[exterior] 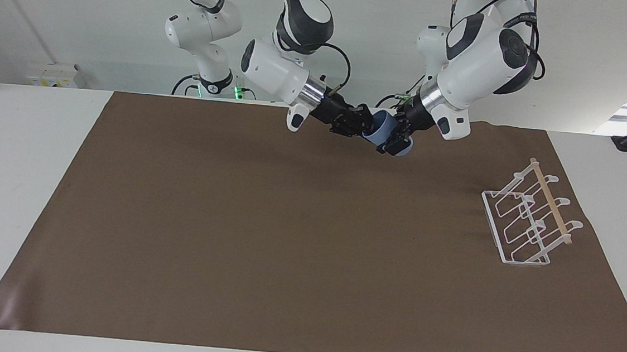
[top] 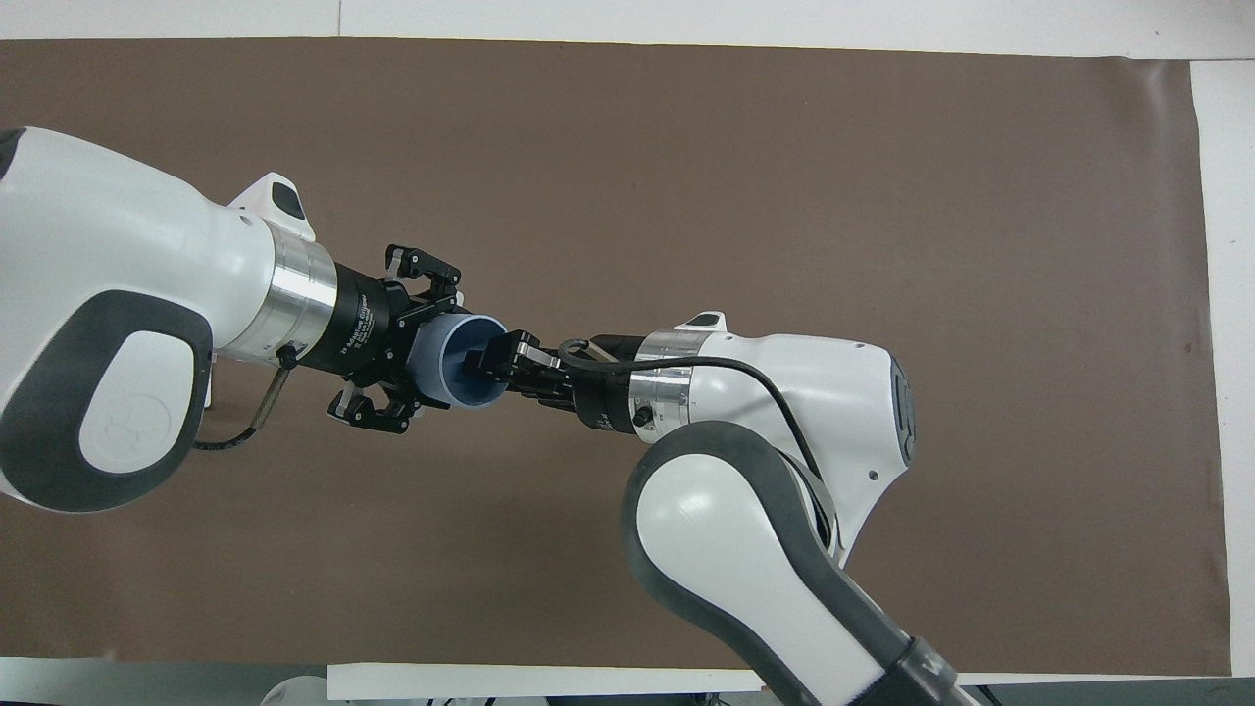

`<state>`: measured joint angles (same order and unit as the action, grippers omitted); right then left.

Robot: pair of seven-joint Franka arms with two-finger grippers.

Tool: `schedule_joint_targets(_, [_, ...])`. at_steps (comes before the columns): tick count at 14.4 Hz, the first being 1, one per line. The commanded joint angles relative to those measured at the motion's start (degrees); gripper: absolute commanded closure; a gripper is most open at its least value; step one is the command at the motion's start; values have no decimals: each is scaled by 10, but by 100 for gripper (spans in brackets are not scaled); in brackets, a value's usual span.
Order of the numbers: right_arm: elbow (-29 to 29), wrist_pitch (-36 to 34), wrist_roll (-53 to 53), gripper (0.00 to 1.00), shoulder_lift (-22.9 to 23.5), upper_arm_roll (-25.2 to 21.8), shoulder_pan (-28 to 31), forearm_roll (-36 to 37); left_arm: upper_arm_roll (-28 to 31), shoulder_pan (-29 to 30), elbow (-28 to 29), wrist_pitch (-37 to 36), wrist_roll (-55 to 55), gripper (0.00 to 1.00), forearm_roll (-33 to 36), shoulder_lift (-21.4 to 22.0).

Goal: Hang cup on cup holder
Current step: 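Carry the cup with the left gripper while the right gripper withdraws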

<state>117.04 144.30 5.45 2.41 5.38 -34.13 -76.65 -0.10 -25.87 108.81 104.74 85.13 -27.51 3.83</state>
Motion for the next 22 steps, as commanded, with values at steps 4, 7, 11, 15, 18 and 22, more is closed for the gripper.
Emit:
schedule_joint_targets(4, [-13,-3,5,1,-26,-1,102,-1,11,37,-15,-14,-10,100,154,-1])
schedule_joint_targets(7, [22,-2,8,1,-64,-2,171,-1,10,58,-19,-2,-28,100,347,-14])
schedule_joint_targets(11, [34,-89,4,1,-74,-2,272,77,11,53,-60,-22,-32,100,656,-114])
schedule_joint_targets(15, [-16,-197,-27,1,-61,-2,342,289,10,52,-64,-58,37,100,864,-144])
schedule_joint_targets(18, [-105,-323,-27,1,-39,-2,387,524,10,49,-52,-93,139,100,985,-167])
schedule_joint_targets(22, [-208,-472,-27,1,-39,-2,400,774,9,37,-34,-184,233,100,1124,-242])
